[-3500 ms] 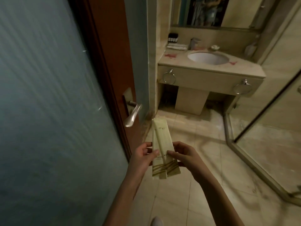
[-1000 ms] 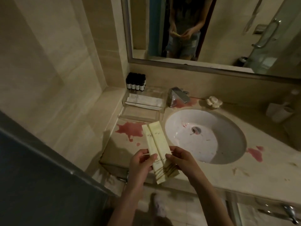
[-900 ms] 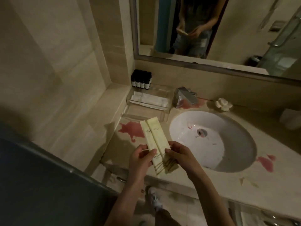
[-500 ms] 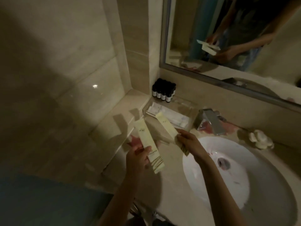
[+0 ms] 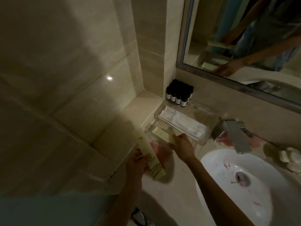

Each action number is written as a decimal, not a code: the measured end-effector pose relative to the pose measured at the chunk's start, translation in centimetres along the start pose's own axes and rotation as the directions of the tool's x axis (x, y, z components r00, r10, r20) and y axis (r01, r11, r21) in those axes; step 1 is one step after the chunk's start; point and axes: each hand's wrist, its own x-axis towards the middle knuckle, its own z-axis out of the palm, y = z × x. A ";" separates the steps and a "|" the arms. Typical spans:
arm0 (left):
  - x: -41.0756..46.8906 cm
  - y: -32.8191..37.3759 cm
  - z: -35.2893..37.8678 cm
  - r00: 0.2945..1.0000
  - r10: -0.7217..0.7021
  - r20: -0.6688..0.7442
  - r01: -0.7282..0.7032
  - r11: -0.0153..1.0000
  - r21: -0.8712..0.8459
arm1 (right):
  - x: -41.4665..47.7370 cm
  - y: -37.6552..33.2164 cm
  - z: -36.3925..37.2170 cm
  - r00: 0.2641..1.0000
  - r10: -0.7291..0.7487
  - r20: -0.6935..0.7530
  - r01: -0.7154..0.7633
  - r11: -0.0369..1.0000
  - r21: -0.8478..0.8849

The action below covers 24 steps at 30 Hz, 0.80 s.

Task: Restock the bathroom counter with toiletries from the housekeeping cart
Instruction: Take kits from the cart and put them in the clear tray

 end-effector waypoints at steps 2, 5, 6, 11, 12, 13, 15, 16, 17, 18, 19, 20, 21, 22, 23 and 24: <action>0.1 -0.2 0.0 1.000 0.001 0.008 -0.001 1.000 0.005 | 0.3 0.0 0.8 1.000 -0.006 -0.004 0.006 1.000 0.025; 0.5 -0.7 -0.1 1.000 0.006 0.014 -0.006 0.999 0.041 | 0.6 0.0 1.4 0.999 0.002 -0.040 0.002 0.996 0.084; 0.6 -0.8 -0.1 1.000 -0.001 0.012 0.001 0.999 0.045 | 0.5 0.0 1.6 0.998 0.013 -0.063 -0.007 0.995 0.099; 1.2 -0.9 -0.1 0.999 -0.013 0.030 0.012 0.999 0.040 | 0.1 0.2 2.9 0.992 -0.005 -0.129 0.015 0.997 0.079; 1.3 -0.9 -0.1 0.999 -0.012 0.039 0.010 0.999 0.042 | 0.1 0.2 3.1 0.990 -0.015 -0.137 0.026 0.996 0.079; 1.3 -0.9 0.0 0.999 -0.012 0.045 0.010 0.999 0.046 | 0.0 0.3 3.3 0.990 -0.022 -0.141 0.034 0.996 0.081; 1.3 -0.9 0.0 0.999 -0.009 0.045 0.007 0.998 0.057 | 0.0 0.5 3.3 0.990 -0.026 -0.137 0.036 0.997 0.070; 1.3 -0.8 0.1 0.999 -0.005 0.041 0.003 0.998 0.057 | 0.0 0.6 3.3 0.991 -0.025 -0.131 0.033 0.997 0.065; 1.2 -0.8 0.1 0.999 -0.004 0.039 0.002 0.999 0.055 | 0.0 0.7 3.3 0.991 -0.023 -0.130 0.032 0.997 0.067; 1.1 -0.7 0.2 0.999 -0.005 0.043 0.003 0.999 0.049 | -0.1 0.8 3.2 0.992 -0.020 -0.127 0.030 0.997 0.073; 1.1 -0.6 0.2 0.999 -0.009 0.047 0.007 0.999 0.044 | -0.1 0.9 3.1 0.991 -0.021 -0.129 0.031 0.996 0.081; 1.1 -0.6 0.2 0.999 -0.014 0.050 0.011 0.999 0.046 | -0.1 0.9 2.9 0.991 -0.021 -0.130 0.032 0.996 0.088; 1.1 -0.6 0.2 0.998 -0.017 0.053 0.014 0.999 0.046 | -0.2 1.0 2.7 0.991 -0.021 -0.133 0.034 0.995 0.096; 1.1 -0.5 0.3 0.998 -0.025 0.056 0.023 0.999 0.044 | -0.2 1.0 2.5 0.990 -0.016 -0.138 0.032 0.993 0.112; 1.2 -0.5 0.3 0.998 -0.034 0.056 0.032 0.999 0.035 | -0.3 1.1 2.2 0.988 -0.013 -0.156 0.035 0.990 0.136; 1.3 -0.6 0.4 0.997 -0.047 0.056 0.046 0.999 0.022 | -0.4 1.0 1.9 0.984 -0.008 -0.179 0.039 0.985 0.171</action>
